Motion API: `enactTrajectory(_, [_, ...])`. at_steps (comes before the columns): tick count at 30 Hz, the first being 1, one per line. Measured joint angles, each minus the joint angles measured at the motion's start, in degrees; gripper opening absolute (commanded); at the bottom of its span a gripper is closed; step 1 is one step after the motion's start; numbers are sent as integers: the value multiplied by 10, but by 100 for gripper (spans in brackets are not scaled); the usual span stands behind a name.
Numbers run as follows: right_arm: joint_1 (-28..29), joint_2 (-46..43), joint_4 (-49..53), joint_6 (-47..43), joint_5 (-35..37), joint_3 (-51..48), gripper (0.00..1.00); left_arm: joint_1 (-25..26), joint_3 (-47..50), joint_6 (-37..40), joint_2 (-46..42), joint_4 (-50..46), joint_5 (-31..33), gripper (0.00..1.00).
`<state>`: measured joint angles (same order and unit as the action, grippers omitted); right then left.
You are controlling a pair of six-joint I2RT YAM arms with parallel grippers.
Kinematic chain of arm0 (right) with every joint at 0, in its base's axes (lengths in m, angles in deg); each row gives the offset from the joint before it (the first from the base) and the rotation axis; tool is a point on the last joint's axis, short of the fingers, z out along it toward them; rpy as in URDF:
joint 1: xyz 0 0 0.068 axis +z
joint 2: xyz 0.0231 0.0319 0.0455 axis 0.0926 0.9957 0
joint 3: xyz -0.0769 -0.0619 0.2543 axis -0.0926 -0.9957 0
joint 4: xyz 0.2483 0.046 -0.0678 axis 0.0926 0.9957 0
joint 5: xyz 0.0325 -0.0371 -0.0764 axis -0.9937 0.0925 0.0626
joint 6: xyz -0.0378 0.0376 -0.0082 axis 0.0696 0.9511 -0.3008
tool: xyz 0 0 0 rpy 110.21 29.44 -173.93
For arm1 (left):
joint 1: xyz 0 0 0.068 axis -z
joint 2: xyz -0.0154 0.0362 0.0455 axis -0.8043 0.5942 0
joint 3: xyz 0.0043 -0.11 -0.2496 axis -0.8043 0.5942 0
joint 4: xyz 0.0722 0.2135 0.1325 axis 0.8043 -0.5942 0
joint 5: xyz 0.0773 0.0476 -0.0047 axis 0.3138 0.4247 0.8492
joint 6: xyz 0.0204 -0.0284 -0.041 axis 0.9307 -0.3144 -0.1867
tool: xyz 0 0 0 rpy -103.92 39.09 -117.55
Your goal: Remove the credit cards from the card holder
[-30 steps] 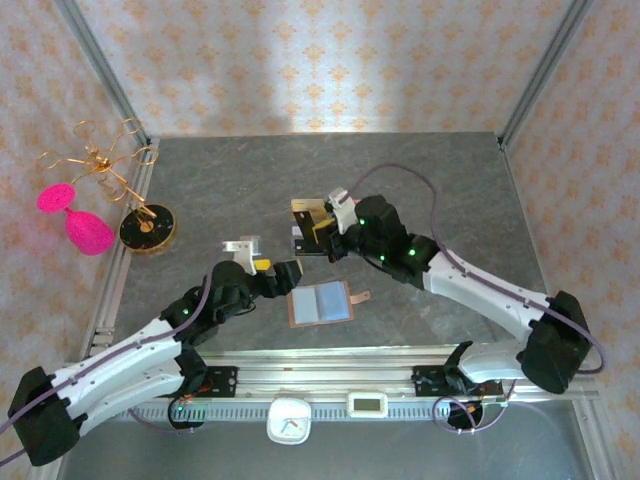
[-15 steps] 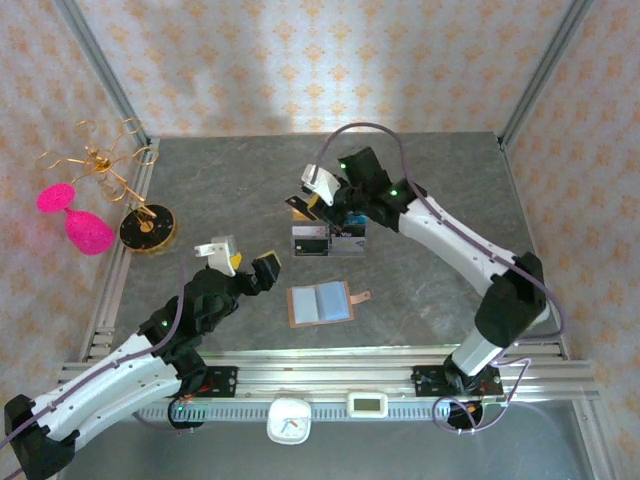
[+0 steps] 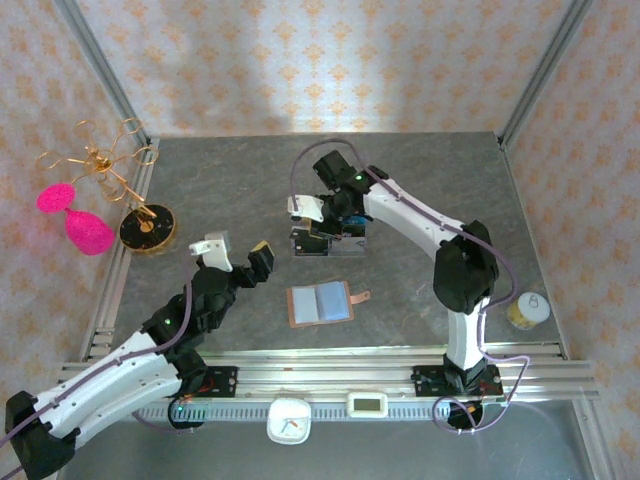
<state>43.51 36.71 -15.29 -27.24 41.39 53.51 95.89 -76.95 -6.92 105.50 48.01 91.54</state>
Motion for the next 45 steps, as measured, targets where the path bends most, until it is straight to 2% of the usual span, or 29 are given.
enactTrajectory(10, [-1,33,12,-38,28,10,0,-9,0,14,44,21,10,99])
enactTrajectory(39, [22,67,-47,-9,99,-3,0,-20,8,13,45,42,-10,99])
enactTrajectory(43, [26,67,-52,-4,105,-5,21,-20,8,12,44,42,-15,99])
enactTrajectory(45, [28,67,-58,1,108,-5,26,-20,10,12,42,42,-19,99])
